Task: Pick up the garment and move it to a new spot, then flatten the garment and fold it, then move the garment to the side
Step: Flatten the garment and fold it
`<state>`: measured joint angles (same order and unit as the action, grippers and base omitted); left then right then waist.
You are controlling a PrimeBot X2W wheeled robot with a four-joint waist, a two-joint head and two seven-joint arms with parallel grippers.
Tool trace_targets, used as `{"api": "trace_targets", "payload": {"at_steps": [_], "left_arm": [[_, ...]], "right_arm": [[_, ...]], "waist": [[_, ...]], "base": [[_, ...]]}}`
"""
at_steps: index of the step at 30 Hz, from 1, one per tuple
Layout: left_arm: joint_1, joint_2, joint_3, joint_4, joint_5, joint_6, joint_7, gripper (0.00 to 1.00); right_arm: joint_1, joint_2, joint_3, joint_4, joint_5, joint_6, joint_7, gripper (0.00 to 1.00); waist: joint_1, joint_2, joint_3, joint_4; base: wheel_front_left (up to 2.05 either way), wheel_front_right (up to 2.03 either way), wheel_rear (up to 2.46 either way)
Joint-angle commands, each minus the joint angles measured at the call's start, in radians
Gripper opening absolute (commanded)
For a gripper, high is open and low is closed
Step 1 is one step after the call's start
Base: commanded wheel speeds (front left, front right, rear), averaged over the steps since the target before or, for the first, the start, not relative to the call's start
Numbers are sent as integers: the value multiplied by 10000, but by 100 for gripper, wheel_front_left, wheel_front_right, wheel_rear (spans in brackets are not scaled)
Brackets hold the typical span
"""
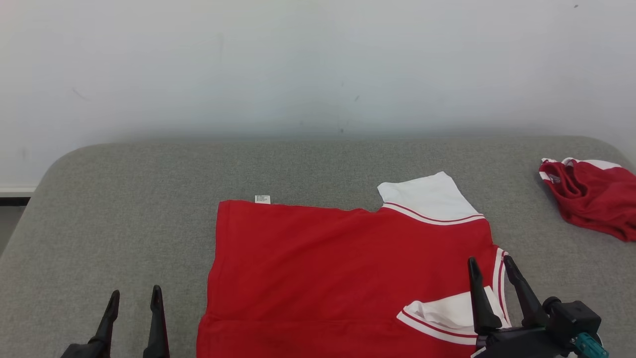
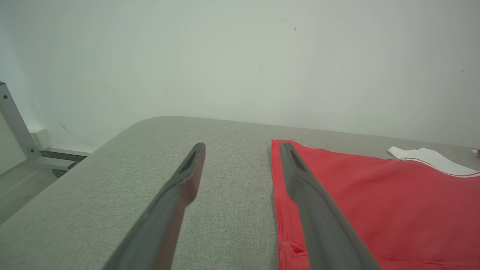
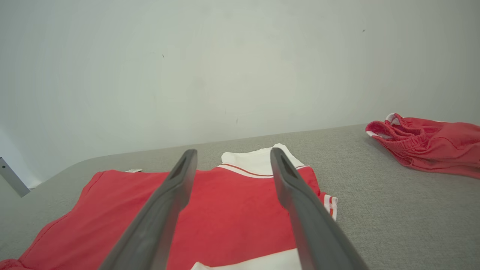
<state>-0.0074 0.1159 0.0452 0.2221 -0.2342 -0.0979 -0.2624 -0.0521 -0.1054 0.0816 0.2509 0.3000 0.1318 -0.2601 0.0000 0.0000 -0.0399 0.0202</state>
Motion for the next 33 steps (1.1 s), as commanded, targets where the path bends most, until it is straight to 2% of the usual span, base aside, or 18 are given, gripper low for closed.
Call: {"api": "trace_targets", "payload": {"at_steps": [1, 20, 27, 33], "left_arm": [[-50, -7, 15, 29, 99, -34, -30, 100], [464, 543, -292, -202, 735, 144, 25, 100], [-355, 848, -448, -123, 576, -1, 366, 100], [-1941, 1202, -696, 174, 344, -160, 693, 100]], "right_arm": [[-68, 36, 36, 24, -48, -28, -36, 100], [217, 113, -174, 60, -269, -28, 285, 100], [-531, -193, -88, 328, -149, -28, 444, 100], [-1999, -545, -74, 973, -199, -28, 789, 100]], "waist": [[0, 0, -1, 8], [0, 0, 51, -6], [0, 0, 323, -109], [0, 0, 1083, -257]], "base": [[0, 0, 0], [0, 0, 0], [0, 0, 0], [0, 0, 0]]}}
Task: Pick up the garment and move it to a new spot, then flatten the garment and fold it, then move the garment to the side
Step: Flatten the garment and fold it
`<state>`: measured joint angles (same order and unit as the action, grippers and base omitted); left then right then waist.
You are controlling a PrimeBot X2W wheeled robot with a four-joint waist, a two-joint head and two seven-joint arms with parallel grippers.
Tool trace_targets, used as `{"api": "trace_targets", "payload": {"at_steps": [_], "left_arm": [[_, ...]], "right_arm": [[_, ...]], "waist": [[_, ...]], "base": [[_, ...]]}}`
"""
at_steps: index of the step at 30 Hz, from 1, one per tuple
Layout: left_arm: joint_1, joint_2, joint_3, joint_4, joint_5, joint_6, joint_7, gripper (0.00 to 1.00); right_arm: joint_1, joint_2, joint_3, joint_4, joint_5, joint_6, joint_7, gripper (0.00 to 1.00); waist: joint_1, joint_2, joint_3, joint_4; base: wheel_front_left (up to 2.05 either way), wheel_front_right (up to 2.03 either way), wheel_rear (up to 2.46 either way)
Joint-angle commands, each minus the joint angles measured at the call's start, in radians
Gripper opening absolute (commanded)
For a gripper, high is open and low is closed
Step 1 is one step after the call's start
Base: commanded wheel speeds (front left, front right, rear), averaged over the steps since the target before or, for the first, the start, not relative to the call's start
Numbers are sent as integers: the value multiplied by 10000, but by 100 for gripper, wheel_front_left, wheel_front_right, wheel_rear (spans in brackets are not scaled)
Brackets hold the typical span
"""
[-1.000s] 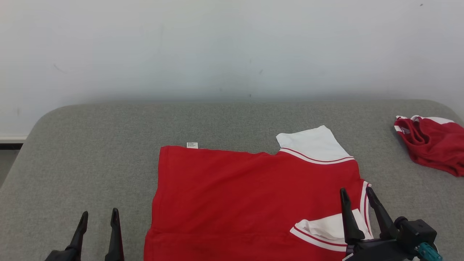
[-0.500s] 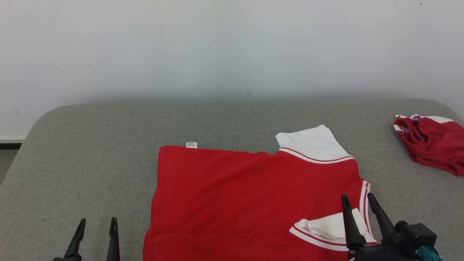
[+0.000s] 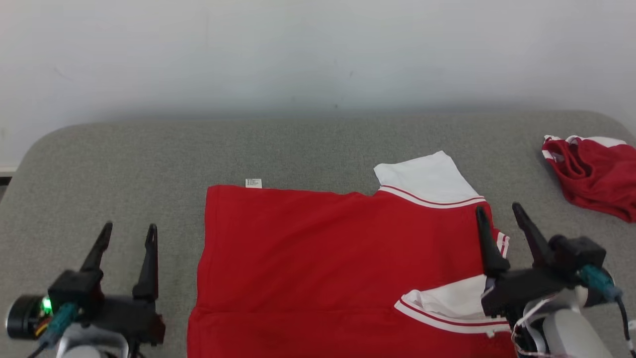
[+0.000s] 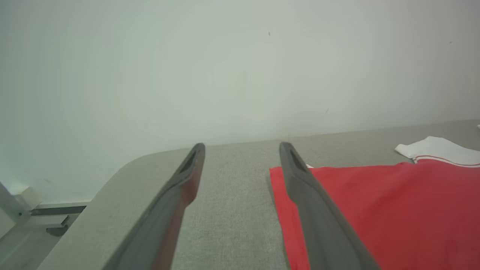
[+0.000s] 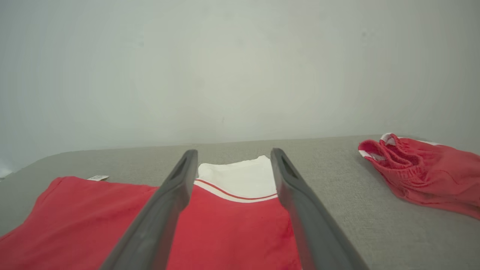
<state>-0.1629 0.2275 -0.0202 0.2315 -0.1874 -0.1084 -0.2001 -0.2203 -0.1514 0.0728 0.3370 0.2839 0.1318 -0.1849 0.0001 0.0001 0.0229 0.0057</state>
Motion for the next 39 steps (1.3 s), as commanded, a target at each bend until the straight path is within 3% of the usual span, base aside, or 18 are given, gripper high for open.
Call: {"api": "trace_targets", "payload": {"at_steps": [1, 11, 23, 32, 39], "left_arm": [[-705, 147, -128, 183, -164, -87, 129, 100], [-3689, 593, -1557, 1761, -1213, -218, 861, 100], [-6354, 1902, -4535, 3378, -4367, -212, 2554, 100], [-7488, 2053, -6304, 4060, -5847, -213, 3097, 100], [-8342, 2084, -7149, 4704, -6498, -213, 3462, 100]], "right_arm": [[-627, -158, 20, 297, -84, -28, 113, 100], [-3518, -657, 202, 2295, -228, -28, 617, 100], [-6599, -1170, 1293, 4924, -193, -28, 1119, 100], [-8509, -1269, 2228, 6914, -107, -28, 1562, 100], [-9577, -1165, 2649, 8038, 4, -28, 2150, 100]], "waist": [[-1, -1, 626, -133], [-1, -1, 2052, -66], [-1, -1, 3290, 15], [-1, -1, 3942, 166], [-1, -1, 4173, 216]], "base": [[0, 0, 0], [0, 0, 0], [0, 0, 0], [0, 0, 0], [0, 0, 0]]}}
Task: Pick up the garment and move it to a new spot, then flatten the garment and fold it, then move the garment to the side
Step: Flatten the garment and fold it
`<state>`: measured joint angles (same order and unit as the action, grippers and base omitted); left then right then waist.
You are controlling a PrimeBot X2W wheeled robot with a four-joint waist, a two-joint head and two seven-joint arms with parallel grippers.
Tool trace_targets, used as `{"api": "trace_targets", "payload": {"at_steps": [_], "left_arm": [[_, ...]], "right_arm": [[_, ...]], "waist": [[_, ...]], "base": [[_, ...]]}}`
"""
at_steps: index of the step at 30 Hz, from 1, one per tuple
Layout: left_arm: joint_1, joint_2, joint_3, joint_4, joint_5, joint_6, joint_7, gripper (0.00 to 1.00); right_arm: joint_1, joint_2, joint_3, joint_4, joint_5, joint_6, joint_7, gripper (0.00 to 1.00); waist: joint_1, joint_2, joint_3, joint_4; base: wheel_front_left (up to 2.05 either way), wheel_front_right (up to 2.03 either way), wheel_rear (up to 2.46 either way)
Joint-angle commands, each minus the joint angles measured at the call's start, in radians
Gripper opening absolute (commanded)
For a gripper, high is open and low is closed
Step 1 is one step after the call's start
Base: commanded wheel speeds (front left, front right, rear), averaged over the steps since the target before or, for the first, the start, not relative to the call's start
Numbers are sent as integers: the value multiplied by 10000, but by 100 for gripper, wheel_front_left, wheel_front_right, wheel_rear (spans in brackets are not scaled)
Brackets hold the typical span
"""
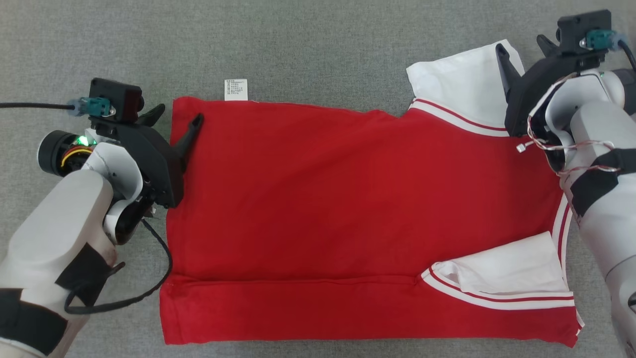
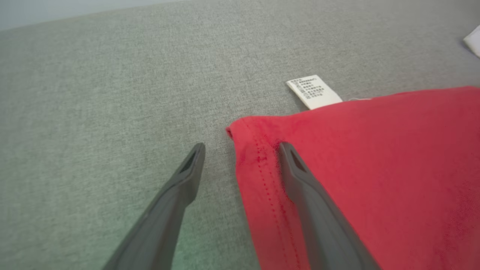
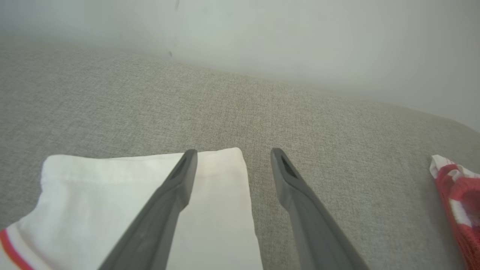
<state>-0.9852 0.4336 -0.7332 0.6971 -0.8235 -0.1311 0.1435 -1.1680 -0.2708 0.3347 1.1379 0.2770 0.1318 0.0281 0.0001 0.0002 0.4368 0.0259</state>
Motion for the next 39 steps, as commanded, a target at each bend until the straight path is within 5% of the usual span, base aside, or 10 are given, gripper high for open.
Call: {"api": "trace_targets", "payload": {"at_steps": [1, 6, 7, 10, 12, 16, 17, 19, 24, 39], "left_arm": [[-200, -21, -136, 142, -270, 13, 172, 100], [-524, -74, -582, 243, -835, 13, 479, 94], [-568, -53, -675, 256, -920, 13, 449, 53], [-657, -42, -861, 260, -1091, 12, 418, 35], [-765, -82, -1009, 184, -1342, 12, 391, 0], [-910, -37, -1388, 186, -1562, 14, 330, 0], [-973, -18, -1475, 177, -1613, 14, 276, 0], [-1092, 20, -1612, 172, -1672, 14, 132, 0], [-1340, 14, -1865, 148, -1871, 17, -295, 0], [-704, 122, -2259, 648, -2065, 17, -1939, 0]], "right_arm": [[-222, 56, 84, 151, 92, -28, 86, 100], [-749, 106, 215, 712, 282, -28, 514, 100], [-817, 93, 196, 851, 336, -28, 666, 100], [-1008, 7, 203, 1038, 263, -28, 917, 100], [-1197, -54, 173, 1136, 243, -28, 1003, 100], [-1224, -162, 29, 1383, 266, -28, 1807, 96], [-1253, -142, -45, 1425, 323, -28, 2003, 52], [-1300, -85, -143, 1477, 376, -28, 2197, 0], [-1536, -116, -242, 1491, 184, -28, 2027, 0], [-203, -80, 339, 713, 416, -28, -1499, 0]], "waist": [[-1, -2, 67, 18], [-1, -2, 237, 81], [-1, -2, 266, 97], [-1, -2, 321, 133], [-1, -2, 393, 217], [-1, -2, 481, 335], [-1, -2, 495, 347], [-1, -2, 511, 363], [-1, -2, 482, 361], [-1, -2, -605, -172]], "base": [[0, 0, 0], [0, 0, 0], [0, 0, 0], [0, 0, 0], [0, 0, 0], [0, 0, 0], [0, 0, 0], [0, 0, 0], [0, 0, 0], [0, 0, 0]]}}
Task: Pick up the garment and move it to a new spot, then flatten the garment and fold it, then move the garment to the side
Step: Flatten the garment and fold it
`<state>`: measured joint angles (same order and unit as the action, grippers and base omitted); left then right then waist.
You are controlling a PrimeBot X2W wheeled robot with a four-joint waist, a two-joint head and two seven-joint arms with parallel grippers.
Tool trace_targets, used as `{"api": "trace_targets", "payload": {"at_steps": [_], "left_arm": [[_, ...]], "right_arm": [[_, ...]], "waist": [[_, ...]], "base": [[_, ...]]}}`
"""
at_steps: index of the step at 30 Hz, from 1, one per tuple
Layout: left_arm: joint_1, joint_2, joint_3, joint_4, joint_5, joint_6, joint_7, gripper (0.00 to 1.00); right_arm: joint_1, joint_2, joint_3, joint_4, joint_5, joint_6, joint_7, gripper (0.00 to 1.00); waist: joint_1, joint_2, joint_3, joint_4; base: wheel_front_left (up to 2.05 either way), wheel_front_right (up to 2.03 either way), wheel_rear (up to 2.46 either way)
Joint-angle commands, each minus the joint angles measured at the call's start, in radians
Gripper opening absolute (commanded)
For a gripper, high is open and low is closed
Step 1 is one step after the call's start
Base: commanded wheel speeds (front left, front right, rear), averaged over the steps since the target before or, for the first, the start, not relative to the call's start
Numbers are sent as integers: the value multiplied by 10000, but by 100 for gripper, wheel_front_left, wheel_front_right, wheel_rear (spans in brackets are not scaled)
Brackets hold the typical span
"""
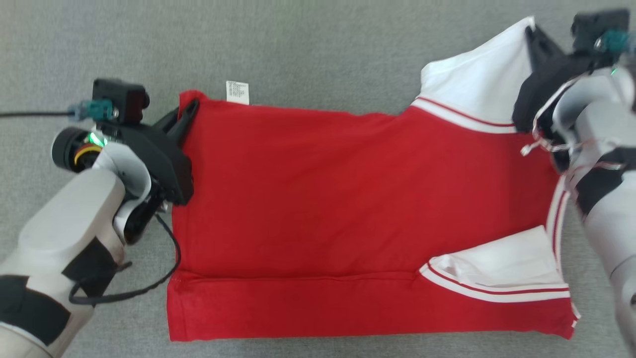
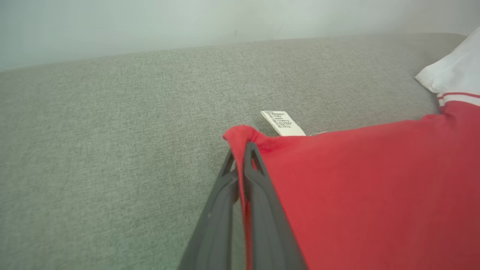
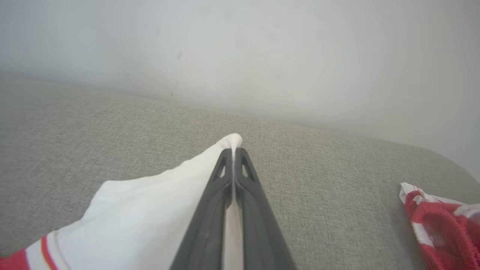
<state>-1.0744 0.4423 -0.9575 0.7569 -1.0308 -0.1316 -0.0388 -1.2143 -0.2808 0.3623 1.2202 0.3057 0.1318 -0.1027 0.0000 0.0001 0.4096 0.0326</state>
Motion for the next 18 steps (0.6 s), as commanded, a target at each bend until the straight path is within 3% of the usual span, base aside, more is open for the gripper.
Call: {"api": "trace_targets", "payload": {"at_steps": [1, 11, 18], "left_arm": [[289, 43, -35, 97, -25, 22, -184, 0], [1215, 114, -83, 275, -142, 148, -898, 0], [1598, 135, -61, 326, -241, 162, -1145, 0]], "right_arm": [[450, 29, 171, -246, 215, -28, -400, 0], [2800, -361, 1212, -2687, 1427, -28, -1514, 0], [4608, -915, 989, -4687, 1883, -28, -1612, 0]], "waist": [[0, -1, -426, -286], [0, -1, -1076, -632], [0, -1, -1346, -733]], "base": [[0, 0, 0], [0, 0, 0], [0, 0, 0]]}}
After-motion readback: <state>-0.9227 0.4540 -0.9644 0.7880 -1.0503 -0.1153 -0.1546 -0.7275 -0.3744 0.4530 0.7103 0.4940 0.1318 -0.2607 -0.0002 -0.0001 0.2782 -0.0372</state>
